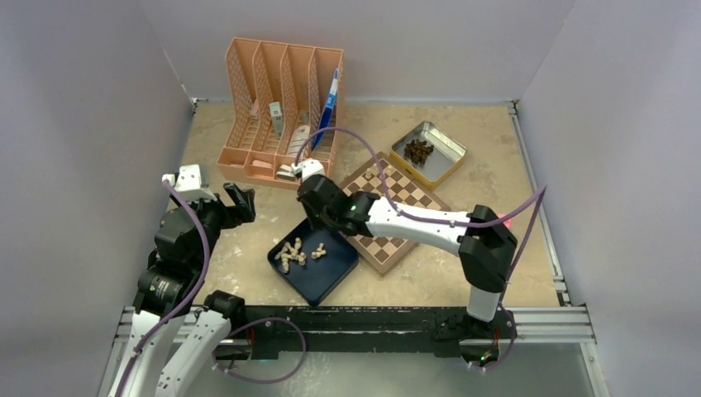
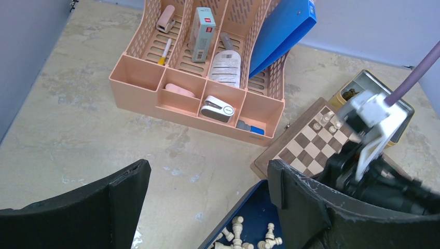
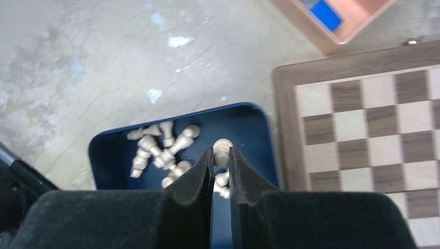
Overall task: Set up the chess pieces on the board
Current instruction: Pick up the chess piece from the storage box, then place the chess piece on the chessboard.
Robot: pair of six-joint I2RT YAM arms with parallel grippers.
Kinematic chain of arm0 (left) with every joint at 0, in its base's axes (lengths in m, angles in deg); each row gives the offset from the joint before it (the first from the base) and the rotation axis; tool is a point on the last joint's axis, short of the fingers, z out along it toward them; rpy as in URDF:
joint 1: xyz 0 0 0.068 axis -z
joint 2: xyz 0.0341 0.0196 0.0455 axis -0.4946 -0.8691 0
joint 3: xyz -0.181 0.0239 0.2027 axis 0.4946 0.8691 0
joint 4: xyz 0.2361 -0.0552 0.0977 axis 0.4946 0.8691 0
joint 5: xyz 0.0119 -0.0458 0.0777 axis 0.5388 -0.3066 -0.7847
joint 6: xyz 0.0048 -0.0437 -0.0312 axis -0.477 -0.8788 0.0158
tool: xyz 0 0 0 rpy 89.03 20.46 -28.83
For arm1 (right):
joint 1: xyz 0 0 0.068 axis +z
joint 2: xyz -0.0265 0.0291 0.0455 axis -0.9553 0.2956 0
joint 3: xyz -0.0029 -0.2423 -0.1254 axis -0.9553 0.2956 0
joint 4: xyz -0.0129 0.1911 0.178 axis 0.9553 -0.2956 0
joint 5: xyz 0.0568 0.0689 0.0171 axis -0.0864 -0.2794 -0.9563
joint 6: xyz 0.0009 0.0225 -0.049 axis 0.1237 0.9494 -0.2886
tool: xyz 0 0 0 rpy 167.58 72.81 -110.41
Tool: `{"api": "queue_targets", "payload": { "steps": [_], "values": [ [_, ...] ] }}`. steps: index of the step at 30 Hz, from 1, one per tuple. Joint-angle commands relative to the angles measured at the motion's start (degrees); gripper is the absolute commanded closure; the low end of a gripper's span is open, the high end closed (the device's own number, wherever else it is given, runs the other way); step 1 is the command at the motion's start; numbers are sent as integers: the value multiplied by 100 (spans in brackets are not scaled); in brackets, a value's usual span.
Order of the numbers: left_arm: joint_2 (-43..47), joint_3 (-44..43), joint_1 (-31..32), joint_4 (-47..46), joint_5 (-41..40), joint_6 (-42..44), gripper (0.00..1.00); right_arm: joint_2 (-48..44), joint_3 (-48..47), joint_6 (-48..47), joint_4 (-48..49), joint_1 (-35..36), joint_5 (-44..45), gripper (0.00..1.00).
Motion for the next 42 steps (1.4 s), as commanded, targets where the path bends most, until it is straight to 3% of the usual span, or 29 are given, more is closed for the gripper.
{"api": "queue_targets", "payload": {
  "steps": [1,18,42],
  "values": [
    [56,-7,15,-128,-39,-32,17,-385,-168,-105,-270,-581,229,87],
    [39,2,15,-149,-39,-5,17,-42,-132,-369,-313,-2606,195,86],
    [47,4,15,-157,-30,3,17,466,-136,-322,-140,-2970,40,82]
  ]
}}
